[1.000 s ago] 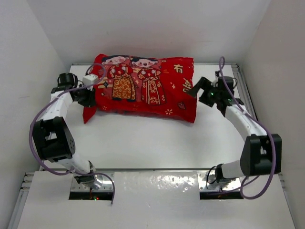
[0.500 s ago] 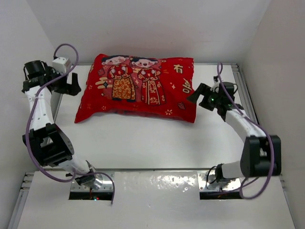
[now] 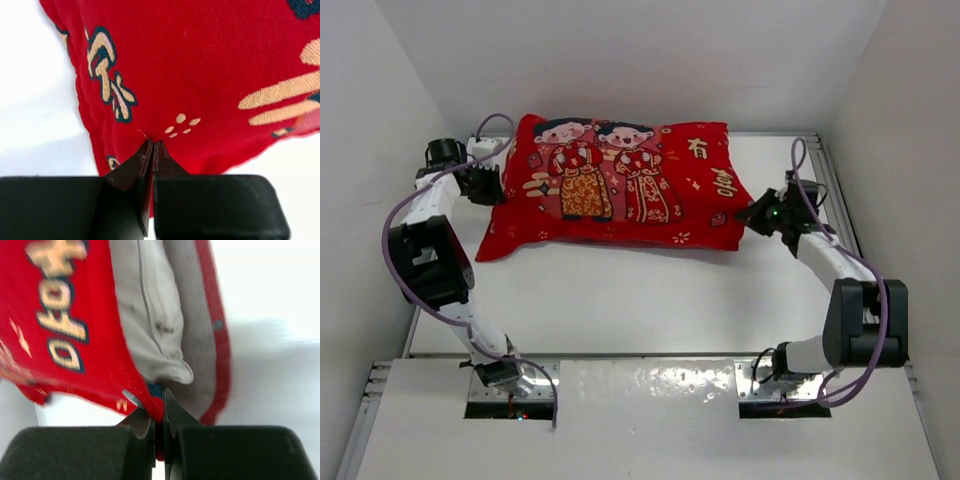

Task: Put the pillow into the pillowcase

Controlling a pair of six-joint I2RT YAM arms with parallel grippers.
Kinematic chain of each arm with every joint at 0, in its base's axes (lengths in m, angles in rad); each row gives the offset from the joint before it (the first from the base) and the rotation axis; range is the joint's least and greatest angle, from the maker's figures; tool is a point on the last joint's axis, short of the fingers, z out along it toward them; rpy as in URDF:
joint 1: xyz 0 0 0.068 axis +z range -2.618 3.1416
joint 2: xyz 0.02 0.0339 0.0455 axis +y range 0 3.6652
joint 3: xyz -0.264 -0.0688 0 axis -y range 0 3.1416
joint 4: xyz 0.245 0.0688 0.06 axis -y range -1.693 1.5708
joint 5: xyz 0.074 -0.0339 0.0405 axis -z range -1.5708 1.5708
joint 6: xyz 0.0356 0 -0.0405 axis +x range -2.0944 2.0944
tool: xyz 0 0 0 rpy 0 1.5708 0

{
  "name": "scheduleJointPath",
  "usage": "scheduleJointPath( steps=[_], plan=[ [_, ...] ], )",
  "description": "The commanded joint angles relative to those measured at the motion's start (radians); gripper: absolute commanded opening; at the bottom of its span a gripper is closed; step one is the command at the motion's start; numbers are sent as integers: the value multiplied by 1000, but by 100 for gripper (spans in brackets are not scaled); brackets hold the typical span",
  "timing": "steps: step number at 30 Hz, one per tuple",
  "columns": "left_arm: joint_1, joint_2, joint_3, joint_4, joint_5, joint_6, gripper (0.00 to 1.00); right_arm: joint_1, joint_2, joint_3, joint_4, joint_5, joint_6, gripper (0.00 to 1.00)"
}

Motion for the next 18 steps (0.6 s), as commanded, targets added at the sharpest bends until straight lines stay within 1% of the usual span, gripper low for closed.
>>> scheduleJointPath(
  steps=[1,2,6,8,10,14,15,16,17,18],
  plan=[
    [-7,-126,-62,-38,12,61,0,-90,-73,23,-15,33,-6,0],
    [-16,-144,-97,-37,15,68,0,-104,-79,56,-90,10,-18,0],
    [-31,-230,-154,-51,24,64,0,-186,-100,98,-221,-67,-57,0],
    [-31,-252,-188,-43,12,64,0,-207,-129,63,-245,-67,-72,0],
    [-30,-264,-202,-38,-11,68,0,-227,-140,35,-230,-87,-73,0],
    [-21,-254,-153,-126,-19,93,0,-257,-143,38,-259,-159,-83,6],
    [-15,-257,-144,-136,-22,94,0,-260,-160,41,-265,-162,-84,11],
    [-4,-261,-119,-146,-22,90,12,-262,-172,50,-287,-159,-96,38],
    [13,-266,-104,-172,-14,88,28,-263,-182,58,-304,-149,-104,62],
    [21,-269,-84,-196,-16,87,48,-273,-206,69,-331,-117,-113,82]
  ],
)
